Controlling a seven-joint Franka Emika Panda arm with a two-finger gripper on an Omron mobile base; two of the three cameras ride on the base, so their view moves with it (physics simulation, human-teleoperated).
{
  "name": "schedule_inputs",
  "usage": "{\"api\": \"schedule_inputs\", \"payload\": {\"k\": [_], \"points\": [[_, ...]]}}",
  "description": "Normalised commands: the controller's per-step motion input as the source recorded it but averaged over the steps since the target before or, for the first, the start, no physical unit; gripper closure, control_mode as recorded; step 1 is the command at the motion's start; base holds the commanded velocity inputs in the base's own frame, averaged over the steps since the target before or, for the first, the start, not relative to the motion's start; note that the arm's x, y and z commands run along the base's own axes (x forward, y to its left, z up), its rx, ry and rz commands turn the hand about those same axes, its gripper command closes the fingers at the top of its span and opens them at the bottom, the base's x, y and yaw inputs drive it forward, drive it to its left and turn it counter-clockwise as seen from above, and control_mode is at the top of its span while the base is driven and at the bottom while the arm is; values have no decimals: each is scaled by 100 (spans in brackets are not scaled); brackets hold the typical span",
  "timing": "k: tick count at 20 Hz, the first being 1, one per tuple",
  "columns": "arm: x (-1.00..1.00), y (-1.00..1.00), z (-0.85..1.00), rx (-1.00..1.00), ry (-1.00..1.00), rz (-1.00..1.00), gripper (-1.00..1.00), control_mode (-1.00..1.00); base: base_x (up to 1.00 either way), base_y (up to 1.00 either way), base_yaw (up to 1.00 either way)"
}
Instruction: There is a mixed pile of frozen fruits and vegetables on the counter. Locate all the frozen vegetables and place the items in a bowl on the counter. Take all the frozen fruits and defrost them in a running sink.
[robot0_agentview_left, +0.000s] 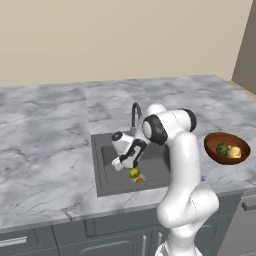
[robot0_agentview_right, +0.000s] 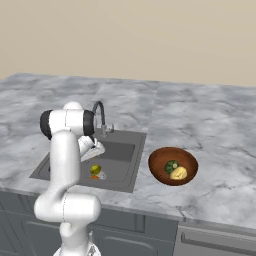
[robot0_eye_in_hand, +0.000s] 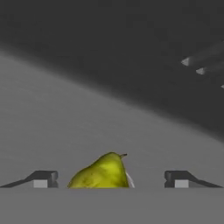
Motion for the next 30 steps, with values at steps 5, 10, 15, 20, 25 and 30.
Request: {"api": "schedule_inputs", "payload": {"k": [5,10,15,20,25,30], "points": [[-13,7,55,0,-13,0,-100,-100,0,0,0],[-33,26,38,0,-11,0,-100,-100,0,0,0],[-27,5,74,0,-13,0,-100,-100,0,0,0],[-28,8,77,2,-11,0,-100,-100,0,0,0],[-34,5,75,9,-8,0,-100,-100,0,0,0],[-38,0,71,21,-4,0,-100,-100,0,0,0]]}}
